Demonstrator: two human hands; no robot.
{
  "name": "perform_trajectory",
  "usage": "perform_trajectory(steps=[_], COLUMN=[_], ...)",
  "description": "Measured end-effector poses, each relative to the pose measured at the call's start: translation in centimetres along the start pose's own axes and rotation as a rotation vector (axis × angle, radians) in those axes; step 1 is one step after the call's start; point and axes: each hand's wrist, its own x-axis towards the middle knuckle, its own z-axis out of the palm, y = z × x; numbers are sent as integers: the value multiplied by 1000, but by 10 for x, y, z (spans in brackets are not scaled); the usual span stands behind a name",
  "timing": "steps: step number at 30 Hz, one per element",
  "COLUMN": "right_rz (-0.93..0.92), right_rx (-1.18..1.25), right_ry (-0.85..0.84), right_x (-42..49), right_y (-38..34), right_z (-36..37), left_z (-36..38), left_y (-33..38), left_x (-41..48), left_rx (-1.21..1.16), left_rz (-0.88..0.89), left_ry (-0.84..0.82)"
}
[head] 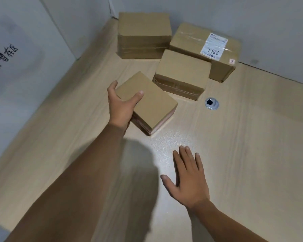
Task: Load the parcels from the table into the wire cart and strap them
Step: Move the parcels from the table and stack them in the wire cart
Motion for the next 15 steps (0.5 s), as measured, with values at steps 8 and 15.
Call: perform_trajectory(steps=[8,15], right_rz=[-18,-32], right_rx=[171,629], right_ry=[-38,-304], right_x=[2,-22], right_y=[7,-18], right_z=[-8,-54], left_z=[-26,-80], left_y=[-30,-58], left_x=[-56,-244], left_rx=[-15,31], left_rz=[-48,-135], left_ry=[153,357])
